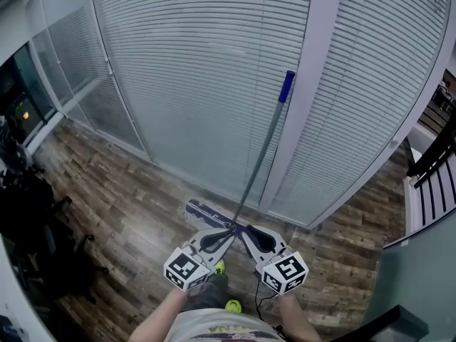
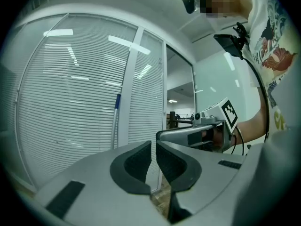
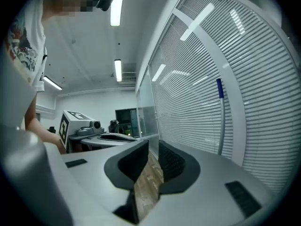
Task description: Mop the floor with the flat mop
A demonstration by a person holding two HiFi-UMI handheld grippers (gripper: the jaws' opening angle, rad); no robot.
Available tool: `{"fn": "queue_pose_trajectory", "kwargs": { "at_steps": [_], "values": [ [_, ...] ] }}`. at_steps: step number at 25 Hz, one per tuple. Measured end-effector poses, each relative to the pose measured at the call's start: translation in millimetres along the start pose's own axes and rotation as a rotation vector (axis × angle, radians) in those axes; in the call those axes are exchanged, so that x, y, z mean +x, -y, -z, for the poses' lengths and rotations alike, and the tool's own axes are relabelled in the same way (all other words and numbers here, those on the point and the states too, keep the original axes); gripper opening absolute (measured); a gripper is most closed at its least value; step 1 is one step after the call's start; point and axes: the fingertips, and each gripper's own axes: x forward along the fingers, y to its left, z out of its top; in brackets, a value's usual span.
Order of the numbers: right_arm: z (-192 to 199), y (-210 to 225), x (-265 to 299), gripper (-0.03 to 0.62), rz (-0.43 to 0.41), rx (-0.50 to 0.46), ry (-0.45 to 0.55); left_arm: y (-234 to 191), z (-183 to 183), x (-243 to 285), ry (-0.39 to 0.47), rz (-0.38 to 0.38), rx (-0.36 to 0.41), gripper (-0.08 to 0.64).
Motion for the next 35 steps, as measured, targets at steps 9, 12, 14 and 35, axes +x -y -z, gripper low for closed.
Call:
{"fn": "queue_pose_trajectory", "kwargs": {
  "at_steps": [9, 12, 14, 35],
  "values": [
    [-41, 117, 83, 0.066, 0.15, -0.01, 0.027, -112, -26, 92, 0.042, 0.089, 0.033, 0.015],
    [-66, 162, 118, 0.153, 0.2, -0.012, 0.038, -155, -47, 131, 0.051, 0.128, 0.051, 0.018],
    [-75, 191, 140, 0.161, 0.234, -0.023, 0.047, -183, -51, 156, 0.051, 0.152, 0.06, 0.035],
    [-130, 449, 223, 0.198, 0.387, -0.01, 0.058, -307, -57, 311, -0.03, 0.044, 0.049, 0.137]
  ]
}}
